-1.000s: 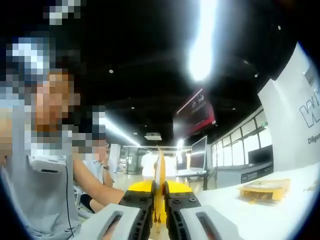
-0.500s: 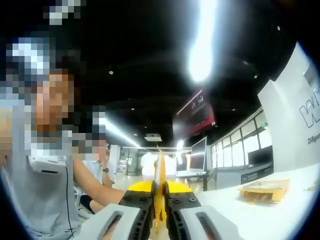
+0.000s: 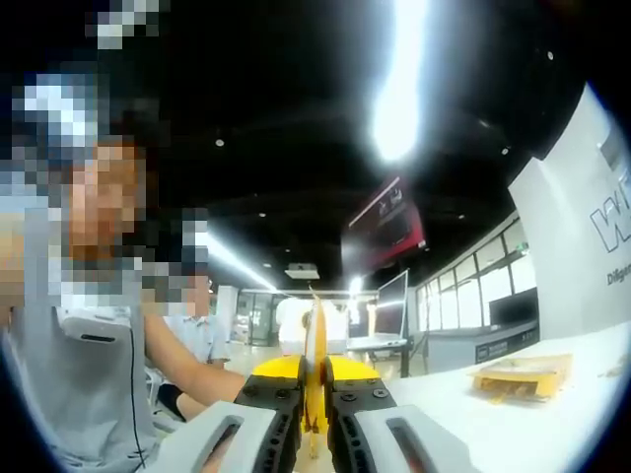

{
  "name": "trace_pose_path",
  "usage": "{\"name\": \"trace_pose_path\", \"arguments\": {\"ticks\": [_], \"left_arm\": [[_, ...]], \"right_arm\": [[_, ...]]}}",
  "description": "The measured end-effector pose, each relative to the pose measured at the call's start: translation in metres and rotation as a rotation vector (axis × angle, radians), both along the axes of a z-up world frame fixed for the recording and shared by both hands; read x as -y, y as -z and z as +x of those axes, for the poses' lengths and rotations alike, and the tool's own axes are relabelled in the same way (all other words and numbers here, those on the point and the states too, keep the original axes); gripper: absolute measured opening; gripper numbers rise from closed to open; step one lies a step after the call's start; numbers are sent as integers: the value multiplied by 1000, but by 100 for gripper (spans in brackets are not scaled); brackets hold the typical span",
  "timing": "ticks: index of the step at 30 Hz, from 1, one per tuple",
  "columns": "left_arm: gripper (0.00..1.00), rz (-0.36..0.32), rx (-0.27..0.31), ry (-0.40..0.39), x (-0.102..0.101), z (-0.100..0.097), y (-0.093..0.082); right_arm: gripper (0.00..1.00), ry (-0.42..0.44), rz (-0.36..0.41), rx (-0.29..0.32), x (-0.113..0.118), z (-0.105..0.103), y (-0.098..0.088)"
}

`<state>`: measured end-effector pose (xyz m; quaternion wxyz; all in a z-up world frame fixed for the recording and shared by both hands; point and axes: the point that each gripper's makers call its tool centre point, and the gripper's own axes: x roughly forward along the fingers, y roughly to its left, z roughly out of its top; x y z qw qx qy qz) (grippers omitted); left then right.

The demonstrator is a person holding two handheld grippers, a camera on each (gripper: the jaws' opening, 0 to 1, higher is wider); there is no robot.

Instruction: Tear open the coffee pouch, take out the coffee, and pour the coffee from the pouch into the cup

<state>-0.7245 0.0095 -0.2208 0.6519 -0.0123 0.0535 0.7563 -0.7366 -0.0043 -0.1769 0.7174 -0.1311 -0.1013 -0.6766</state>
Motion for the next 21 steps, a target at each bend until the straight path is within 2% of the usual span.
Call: {"name": "trace_pose_path", "arguments": {"ticks": [2,6,12,14,16,21], "left_arm": [[11,19,11,4,-1,0,-3],[4,7,5,-4,0,-1,-4],[8,16,-6,0,-2,0,-7],[5,5,15,-1,-2,1,-6],[5,0,9,-3,-2,1,-7],[10,22,11,6,-3,1,-12]], "right_arm": [[8,2,1,0,0,0,0],[8,-1,12,-2,2,0,2],[8,3,3,-2,0,-1,0],[8,-1,6,-3,1,0,1],[8,0,4,-2,0,0,0],[8,3,5,-4,0,0,0]]}}
